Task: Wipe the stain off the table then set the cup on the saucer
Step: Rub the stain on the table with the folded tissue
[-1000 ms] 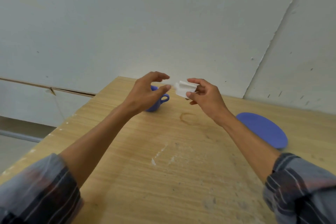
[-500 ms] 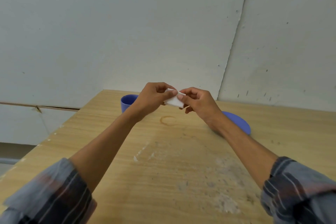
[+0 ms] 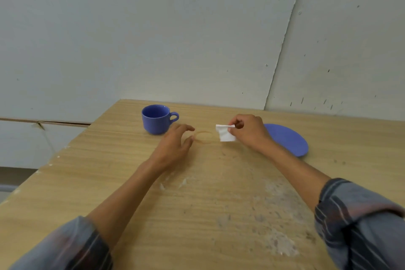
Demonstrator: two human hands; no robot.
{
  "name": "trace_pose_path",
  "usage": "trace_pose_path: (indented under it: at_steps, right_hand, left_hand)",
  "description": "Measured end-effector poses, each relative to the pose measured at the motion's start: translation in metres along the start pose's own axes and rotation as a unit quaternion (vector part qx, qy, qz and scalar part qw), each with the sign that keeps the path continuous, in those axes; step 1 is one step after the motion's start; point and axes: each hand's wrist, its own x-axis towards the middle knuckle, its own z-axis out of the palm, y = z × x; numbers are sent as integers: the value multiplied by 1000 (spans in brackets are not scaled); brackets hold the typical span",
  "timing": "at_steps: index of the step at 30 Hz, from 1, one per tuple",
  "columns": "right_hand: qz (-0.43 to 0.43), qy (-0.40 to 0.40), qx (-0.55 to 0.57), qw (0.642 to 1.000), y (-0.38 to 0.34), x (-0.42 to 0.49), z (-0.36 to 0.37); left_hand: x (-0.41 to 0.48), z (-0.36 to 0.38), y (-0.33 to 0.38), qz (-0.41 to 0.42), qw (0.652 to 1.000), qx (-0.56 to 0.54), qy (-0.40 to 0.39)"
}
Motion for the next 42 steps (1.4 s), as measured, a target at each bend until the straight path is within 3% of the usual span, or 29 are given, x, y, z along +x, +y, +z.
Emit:
trace_pose_path:
  at_steps: [4,8,16,27,33,39,42]
  right_hand:
    - [-45,24,-64,997,4,26,17]
    - [-103,55,-80,990,-1,45,32]
    - [-144,-102,-186,967,3,41,62]
    - [-230,-231,-169,930,-12,2,34]
    - [-256,-197,-178,929,-5,24,47]
    - [-164,-116,-224,954,-6,66,67]
    - [-178,-132,-215,951,-17,61,72]
  left_hand:
    - [-1,4,-20,-7,994,102,-39]
    - [-1,8,-24,-20,987,160,-26]
    - [0,9,-26,-22,983,183,-27]
    - [0,10,-27,-22,982,185,-23]
    - [1,11,-29,-15,982,188,-17]
    - [1,11,-28,-16,983,182,-18]
    - [1,11,-28,-21,983,184,-20]
